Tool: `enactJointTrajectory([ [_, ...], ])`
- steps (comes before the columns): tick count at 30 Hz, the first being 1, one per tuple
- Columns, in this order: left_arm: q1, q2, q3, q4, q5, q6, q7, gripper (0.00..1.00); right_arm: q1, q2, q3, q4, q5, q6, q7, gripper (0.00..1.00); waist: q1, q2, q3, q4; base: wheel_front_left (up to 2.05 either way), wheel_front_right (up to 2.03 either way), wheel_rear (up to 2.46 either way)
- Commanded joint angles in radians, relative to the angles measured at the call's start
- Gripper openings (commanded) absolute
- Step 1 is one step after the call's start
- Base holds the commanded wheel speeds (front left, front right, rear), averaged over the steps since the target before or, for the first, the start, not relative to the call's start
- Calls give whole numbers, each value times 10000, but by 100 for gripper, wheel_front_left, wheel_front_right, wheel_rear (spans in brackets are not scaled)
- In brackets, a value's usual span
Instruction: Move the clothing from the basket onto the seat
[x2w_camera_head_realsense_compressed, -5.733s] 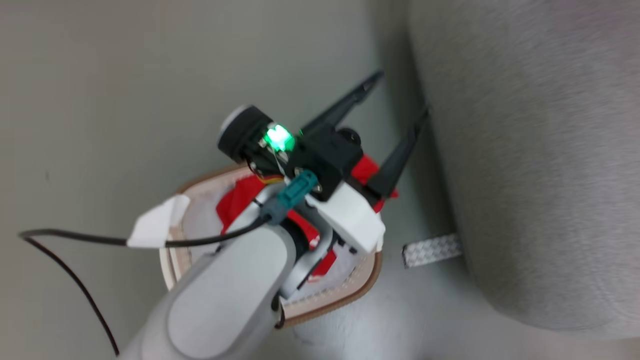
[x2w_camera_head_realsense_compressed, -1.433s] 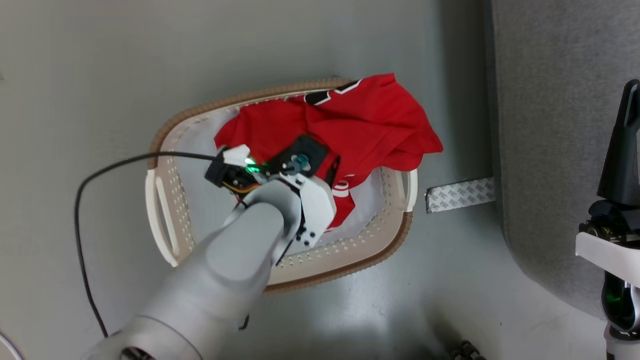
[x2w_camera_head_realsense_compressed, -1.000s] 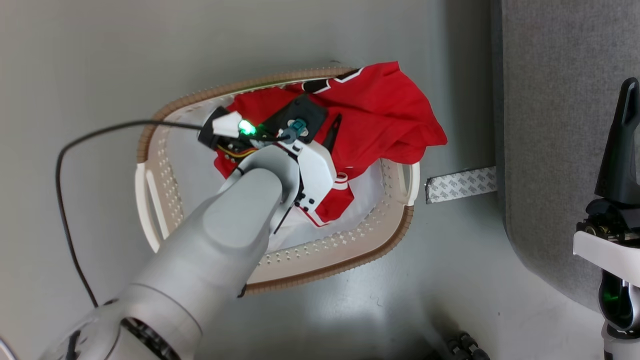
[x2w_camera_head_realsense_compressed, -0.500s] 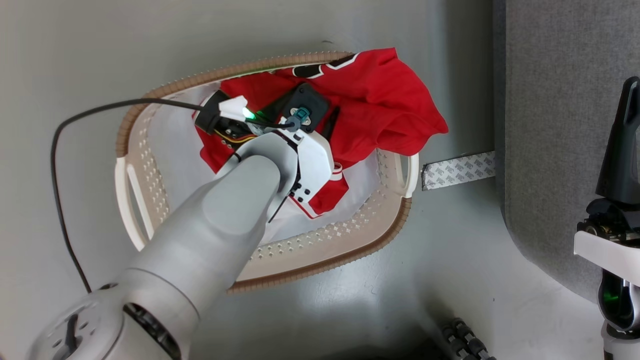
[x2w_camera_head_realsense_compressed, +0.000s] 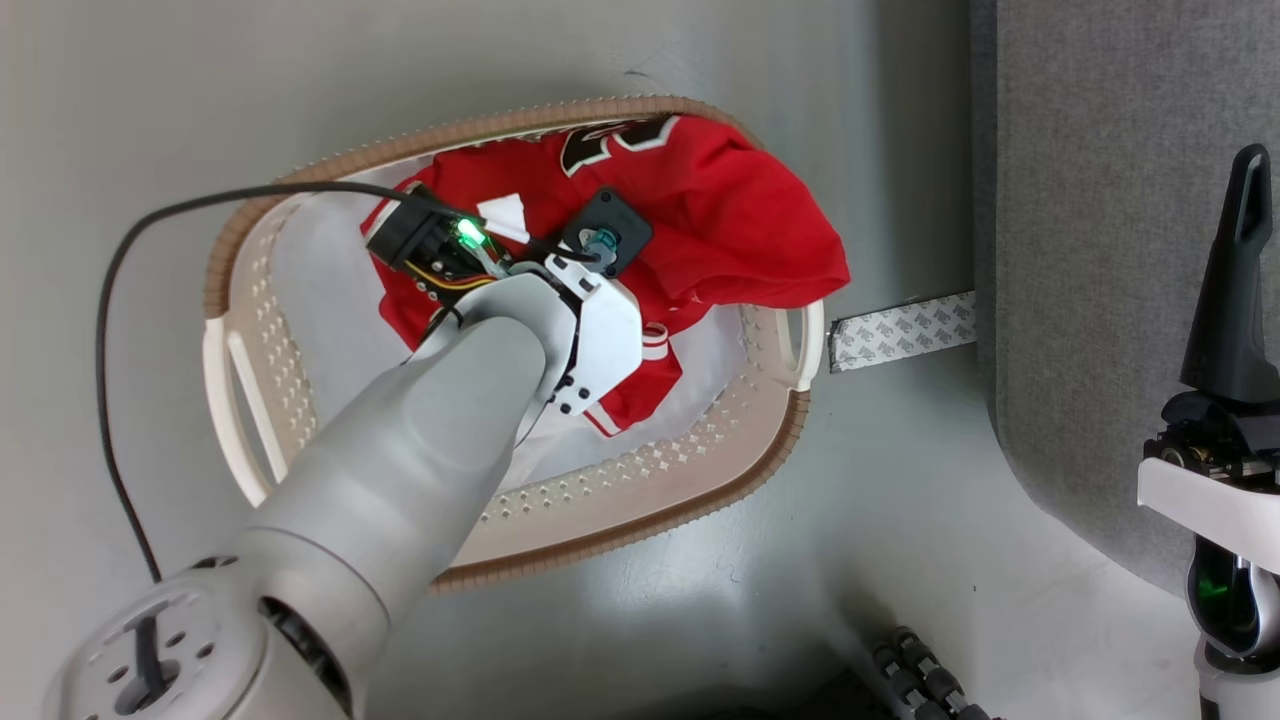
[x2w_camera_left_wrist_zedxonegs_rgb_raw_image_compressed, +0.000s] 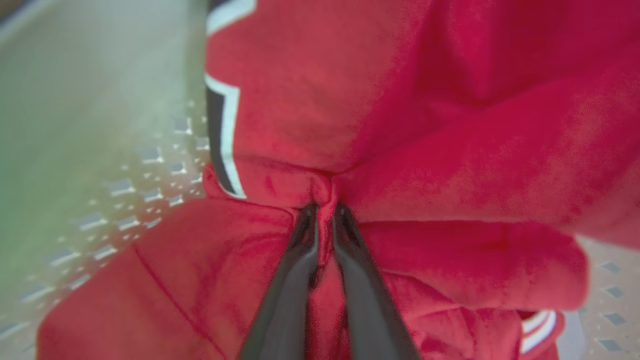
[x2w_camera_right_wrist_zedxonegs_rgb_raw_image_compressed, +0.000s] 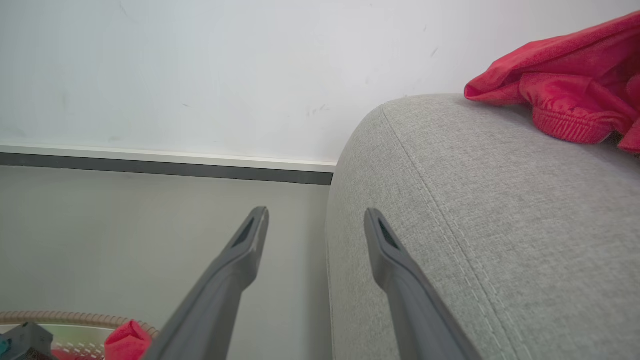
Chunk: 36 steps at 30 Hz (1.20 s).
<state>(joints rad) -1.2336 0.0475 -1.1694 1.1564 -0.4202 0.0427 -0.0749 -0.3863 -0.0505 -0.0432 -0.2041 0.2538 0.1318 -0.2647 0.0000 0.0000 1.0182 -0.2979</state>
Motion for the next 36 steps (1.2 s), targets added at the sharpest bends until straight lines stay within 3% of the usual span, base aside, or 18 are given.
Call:
enactJointTrajectory([
  [1,-114,54,-62,62,122,-65,22,0,-8,1,-3,-53,58,-22,6,100,0,0,-13,-15,0,0,0],
  [8,180,51,98,24,-495,-289,-482,0,-18,1,-38,194,176,-22,6,100,0,0,-304,22,0,0,0],
  [17,1177,45,488,-821,-1634,-691,-1475,0,271,-9,-541,603,-145,-22,6,100,0,0,-1860,1082,0,0,0],
  [29,2868,48,1091,-2183,-2647,-539,-1912,0,1124,-7,-1024,1265,-362,-22,6,100,0,0,-4765,2082,0,0,0],
  [36,3990,627,1858,-3898,-2688,-213,-1894,0,1847,-7,-1097,1677,-189,-22,6,100,0,0,-6427,2201,0,0,0],
])
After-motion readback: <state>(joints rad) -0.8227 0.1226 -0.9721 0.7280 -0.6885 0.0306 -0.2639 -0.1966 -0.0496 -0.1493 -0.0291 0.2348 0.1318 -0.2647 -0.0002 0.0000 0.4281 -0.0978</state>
